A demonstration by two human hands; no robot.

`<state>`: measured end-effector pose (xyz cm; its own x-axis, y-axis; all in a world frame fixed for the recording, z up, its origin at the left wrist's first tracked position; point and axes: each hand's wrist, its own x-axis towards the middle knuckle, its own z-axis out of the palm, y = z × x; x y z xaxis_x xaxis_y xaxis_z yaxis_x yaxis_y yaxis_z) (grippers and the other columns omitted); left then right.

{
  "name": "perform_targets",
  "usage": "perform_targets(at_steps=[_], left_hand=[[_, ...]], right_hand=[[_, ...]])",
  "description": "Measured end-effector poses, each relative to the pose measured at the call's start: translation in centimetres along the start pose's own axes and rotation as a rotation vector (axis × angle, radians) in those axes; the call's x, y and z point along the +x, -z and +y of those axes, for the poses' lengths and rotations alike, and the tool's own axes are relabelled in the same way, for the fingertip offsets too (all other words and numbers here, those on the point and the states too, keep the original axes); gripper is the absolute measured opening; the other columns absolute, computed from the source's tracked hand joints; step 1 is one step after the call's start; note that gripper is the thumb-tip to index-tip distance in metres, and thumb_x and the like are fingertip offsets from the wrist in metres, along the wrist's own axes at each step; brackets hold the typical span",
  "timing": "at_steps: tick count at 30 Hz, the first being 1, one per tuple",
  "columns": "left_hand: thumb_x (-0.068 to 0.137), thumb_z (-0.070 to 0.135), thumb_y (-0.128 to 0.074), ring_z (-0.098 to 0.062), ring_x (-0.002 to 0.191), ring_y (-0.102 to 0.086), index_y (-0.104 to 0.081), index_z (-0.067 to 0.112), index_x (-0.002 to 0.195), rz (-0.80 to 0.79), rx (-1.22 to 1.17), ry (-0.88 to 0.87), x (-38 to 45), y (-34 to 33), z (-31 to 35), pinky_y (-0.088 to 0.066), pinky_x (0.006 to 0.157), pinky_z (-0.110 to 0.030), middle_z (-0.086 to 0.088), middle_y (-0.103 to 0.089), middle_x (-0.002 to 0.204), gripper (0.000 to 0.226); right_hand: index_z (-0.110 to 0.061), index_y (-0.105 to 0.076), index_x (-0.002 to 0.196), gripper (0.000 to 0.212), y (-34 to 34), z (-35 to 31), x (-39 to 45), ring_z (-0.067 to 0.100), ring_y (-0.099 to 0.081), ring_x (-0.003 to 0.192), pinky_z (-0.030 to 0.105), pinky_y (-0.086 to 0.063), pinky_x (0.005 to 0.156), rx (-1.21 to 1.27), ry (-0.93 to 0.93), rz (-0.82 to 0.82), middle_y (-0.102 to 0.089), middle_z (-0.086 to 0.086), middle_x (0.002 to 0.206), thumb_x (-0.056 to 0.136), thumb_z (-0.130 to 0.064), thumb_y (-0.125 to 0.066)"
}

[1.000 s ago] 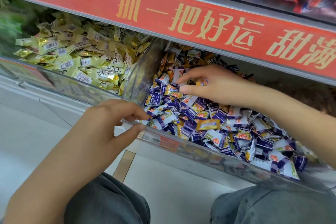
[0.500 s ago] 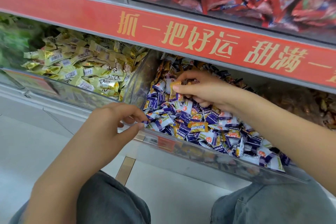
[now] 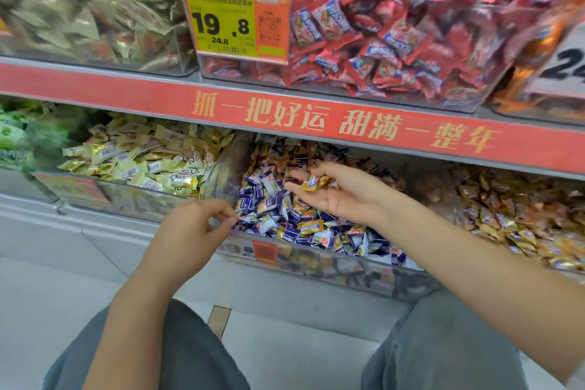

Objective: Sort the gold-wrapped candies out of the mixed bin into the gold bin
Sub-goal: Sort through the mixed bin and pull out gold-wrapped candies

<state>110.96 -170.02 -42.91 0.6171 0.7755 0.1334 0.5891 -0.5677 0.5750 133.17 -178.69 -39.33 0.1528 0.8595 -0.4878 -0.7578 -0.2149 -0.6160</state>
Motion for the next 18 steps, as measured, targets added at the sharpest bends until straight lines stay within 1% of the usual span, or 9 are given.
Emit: perform_targets(at_steps=[2, 4, 6, 8, 10, 12, 14, 16, 18], left_hand=[[0.091, 0.019, -0.06, -0.005, 0.066, -0.052, -0.065, 0.026, 0.08, 0.013, -0.012, -0.033, -0.4, -0.1, -0.1, -0.038, 0.059, -0.028, 0.015, -0.061, 0.077, 0.014], [0.091, 0.018, -0.06, -0.01, 0.069, -0.051, -0.061, 0.03, 0.077, 0.009, -0.019, -0.062, -0.9, 0.0, -0.3, -0.036, 0.059, -0.029, 0.016, -0.059, 0.072, 0.018], [0.09, 0.018, -0.06, -0.015, 0.076, -0.054, -0.058, 0.037, 0.075, 0.001, -0.005, -0.086, -1.4, 0.0, -0.6, -0.04, 0.064, -0.031, 0.016, -0.061, 0.074, 0.024], [0.089, 0.023, -0.063, -0.02, 0.081, -0.055, -0.053, 0.043, 0.074, 0.046, 0.028, -0.109, -1.8, -0.2, -0.7, -0.043, 0.069, -0.037, 0.019, -0.061, 0.077, 0.027], [0.085, 0.043, -0.061, -0.022, 0.086, -0.054, -0.055, 0.043, 0.078, 0.081, 0.093, -0.207, -2.3, -0.9, 0.1, -0.044, 0.073, -0.041, 0.023, -0.059, 0.08, 0.009], [0.076, 0.057, -0.049, -0.02, 0.088, -0.051, -0.064, 0.037, 0.082, 0.081, 0.162, -0.225, -2.6, -1.0, 0.3, -0.044, 0.074, -0.043, 0.02, -0.059, 0.082, 0.025], [0.072, 0.06, -0.048, -0.02, 0.088, -0.051, -0.068, 0.031, 0.083, 0.074, 0.195, -0.261, -2.4, -1.5, 0.7, -0.044, 0.074, -0.043, 0.015, -0.062, 0.082, 0.037], [0.073, 0.052, -0.061, -0.02, 0.085, -0.054, -0.069, 0.028, 0.082, 0.062, 0.198, -0.293, -2.2, -1.9, 1.4, -0.043, 0.071, -0.04, 0.015, -0.062, 0.08, 0.027], [0.073, 0.034, -0.075, -0.021, 0.081, -0.056, -0.068, 0.026, 0.081, 0.042, 0.156, -0.31, -2.2, -2.1, 1.9, -0.041, 0.069, -0.034, 0.015, -0.061, 0.078, 0.014]], right_hand=[[0.003, -0.052, 0.106, 0.012, 0.5, -0.1, -1.1, 0.038, -0.065, 0.1, 0.04, -0.057, 0.081, 0.096, 0.013, 0.016, -0.064, 0.026, 0.11, 0.095, 0.002, -0.046], [0.001, -0.06, 0.104, 0.016, 1.1, -0.3, -2.5, 0.025, -0.066, 0.078, 0.03, -0.057, 0.06, 0.144, 0.043, 0.039, -0.066, 0.018, 0.091, 0.096, -0.006, -0.049], [-0.006, -0.059, 0.1, 0.016, 2.0, -0.6, -4.6, 0.01, -0.048, 0.058, 0.019, -0.042, 0.044, 0.136, 0.119, 0.048, -0.054, 0.005, 0.072, 0.099, -0.018, -0.048], [-0.011, -0.052, 0.093, 0.017, 3.7, -1.1, -7.0, 0.008, -0.034, 0.049, 0.017, -0.028, 0.041, 0.0, 0.272, 0.09, -0.044, 0.0, 0.062, 0.1, -0.024, -0.045], [-0.012, -0.05, 0.088, 0.018, 6.8, -1.7, -10.0, 0.01, -0.032, 0.048, 0.018, -0.027, 0.041, -0.278, 0.524, 0.26, -0.042, 0.001, 0.064, 0.1, -0.026, -0.047], [-0.017, -0.052, 0.085, 0.018, 9.4, -2.1, -11.0, 0.016, -0.039, 0.053, 0.025, -0.037, 0.046, -0.703, 0.745, 0.511, -0.045, 0.006, 0.07, 0.098, -0.029, -0.05], [-0.019, -0.055, 0.091, 0.017, 12.2, -2.7, -11.4, 0.024, -0.05, 0.067, 0.035, -0.041, 0.061, -1.122, 0.893, 0.832, -0.052, 0.009, 0.076, 0.096, -0.035, -0.053], [-0.012, -0.053, 0.113, 0.039, 14.8, -3.5, -11.5, 0.032, -0.052, 0.097, 0.038, -0.039, 0.078, -1.372, 0.737, 0.974, -0.055, 0.016, 0.099, 0.092, -0.044, -0.054], [-0.014, -0.042, 0.136, 0.071, 16.5, -4.1, -11.6, 0.035, -0.035, 0.13, 0.043, -0.028, 0.106, -1.464, 0.437, 0.926, -0.046, 0.02, 0.133, 0.088, -0.067, -0.041]])
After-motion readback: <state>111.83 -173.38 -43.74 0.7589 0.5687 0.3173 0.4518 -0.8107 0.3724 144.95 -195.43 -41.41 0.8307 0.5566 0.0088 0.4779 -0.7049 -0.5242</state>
